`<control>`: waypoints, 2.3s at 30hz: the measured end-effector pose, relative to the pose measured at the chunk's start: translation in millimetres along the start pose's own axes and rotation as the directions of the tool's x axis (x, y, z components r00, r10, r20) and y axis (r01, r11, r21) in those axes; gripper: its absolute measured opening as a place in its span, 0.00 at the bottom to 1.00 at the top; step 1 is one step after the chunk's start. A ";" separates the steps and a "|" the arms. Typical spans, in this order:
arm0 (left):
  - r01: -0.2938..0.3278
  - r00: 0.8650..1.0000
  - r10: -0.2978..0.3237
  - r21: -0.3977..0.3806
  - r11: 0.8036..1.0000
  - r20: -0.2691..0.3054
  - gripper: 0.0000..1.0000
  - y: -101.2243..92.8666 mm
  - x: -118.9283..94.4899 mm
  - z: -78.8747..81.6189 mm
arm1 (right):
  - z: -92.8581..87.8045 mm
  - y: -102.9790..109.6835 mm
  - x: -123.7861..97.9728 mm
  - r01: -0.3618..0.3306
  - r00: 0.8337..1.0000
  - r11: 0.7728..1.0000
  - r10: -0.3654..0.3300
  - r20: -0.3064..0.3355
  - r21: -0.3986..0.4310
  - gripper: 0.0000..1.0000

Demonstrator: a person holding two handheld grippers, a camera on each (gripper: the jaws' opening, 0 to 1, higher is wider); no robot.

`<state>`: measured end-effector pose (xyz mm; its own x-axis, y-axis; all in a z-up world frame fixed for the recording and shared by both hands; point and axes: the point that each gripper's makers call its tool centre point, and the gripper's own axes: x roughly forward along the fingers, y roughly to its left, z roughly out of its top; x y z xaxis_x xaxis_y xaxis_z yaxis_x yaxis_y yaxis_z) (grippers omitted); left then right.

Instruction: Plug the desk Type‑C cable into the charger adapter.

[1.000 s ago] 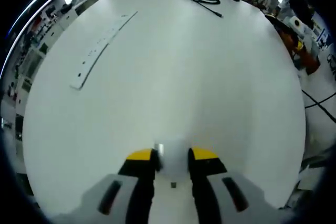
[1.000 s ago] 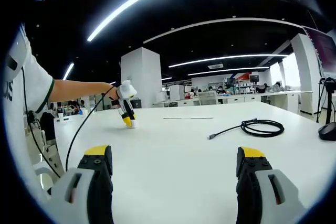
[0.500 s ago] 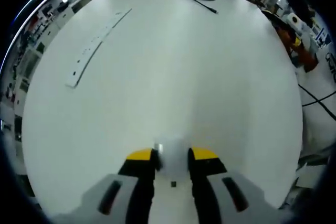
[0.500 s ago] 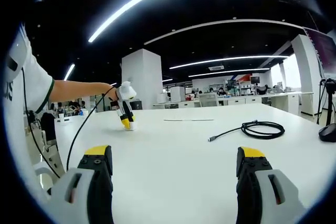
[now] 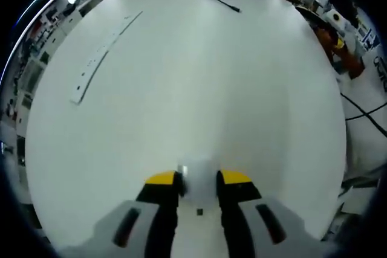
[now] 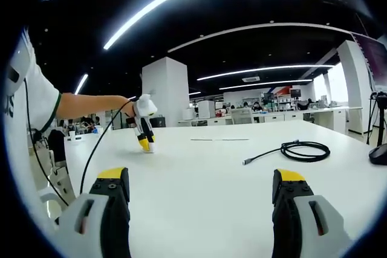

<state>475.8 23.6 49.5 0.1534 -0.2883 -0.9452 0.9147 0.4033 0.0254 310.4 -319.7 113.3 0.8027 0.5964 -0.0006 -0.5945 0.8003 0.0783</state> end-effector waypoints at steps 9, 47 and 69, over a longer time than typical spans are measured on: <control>0.002 1.000 -0.002 -0.002 1.000 -0.002 0.24 -9.7 0.2 -0.4 | 1.2 4.6 3.2 -0.014 1.000 1.000 0.014 -0.002 -0.007 1.00; 0.046 0.999 -0.047 0.044 0.998 0.023 0.24 -85.2 -4.0 -3.4 | 0.8 18.3 6.8 -0.047 0.999 0.999 0.047 -0.009 -0.022 1.00; 0.067 0.998 -0.066 0.096 0.993 -0.011 0.24 -139.3 -6.4 -15.6 | -2.1 18.2 4.3 -0.049 0.999 0.999 0.049 -0.002 0.002 1.00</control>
<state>341.6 -17.2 46.9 0.0882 -0.3048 -0.9483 0.9545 0.2982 -0.0070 303.0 -302.4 112.5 0.7726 0.6349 0.0012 -0.6329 0.7700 0.0802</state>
